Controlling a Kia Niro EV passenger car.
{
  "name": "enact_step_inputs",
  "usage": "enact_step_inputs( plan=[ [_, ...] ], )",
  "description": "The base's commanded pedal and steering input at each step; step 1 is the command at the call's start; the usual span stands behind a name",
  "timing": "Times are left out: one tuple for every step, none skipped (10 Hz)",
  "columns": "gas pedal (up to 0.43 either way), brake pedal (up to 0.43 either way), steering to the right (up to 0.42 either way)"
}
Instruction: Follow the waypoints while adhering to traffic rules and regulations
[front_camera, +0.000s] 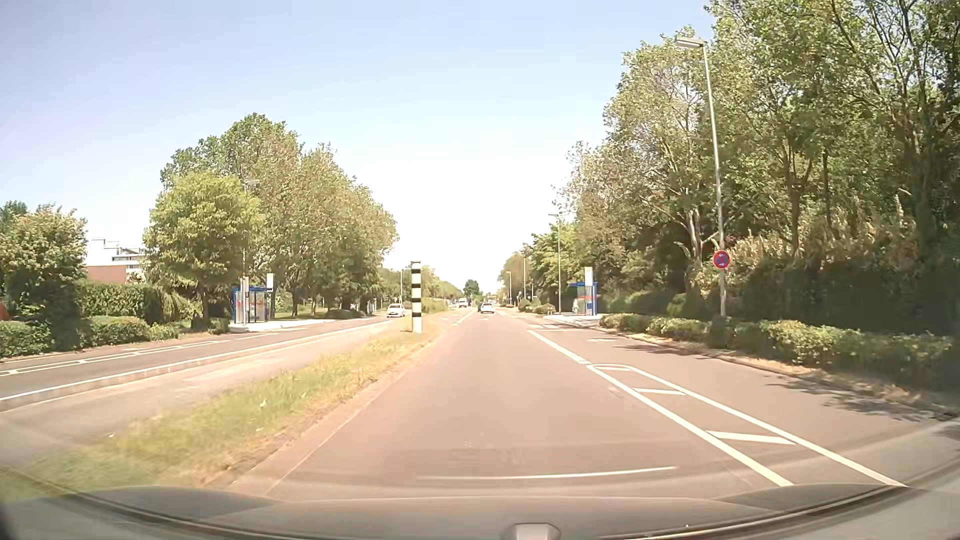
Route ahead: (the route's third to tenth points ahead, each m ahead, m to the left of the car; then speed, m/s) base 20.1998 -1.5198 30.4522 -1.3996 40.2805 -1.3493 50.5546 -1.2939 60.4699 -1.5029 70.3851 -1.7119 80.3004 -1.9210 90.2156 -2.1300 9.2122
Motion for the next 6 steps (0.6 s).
enact_step_inputs(
  plan=[
    [0.0,0.0,0.005],
    [0.0,0.0,0.004],
    [0.0,0.0,0.001],
    [0.0,0.0,-0.001],
    [0.0,0.0,-0.005],
    [0.0,0.0,-0.007]
  ],
)
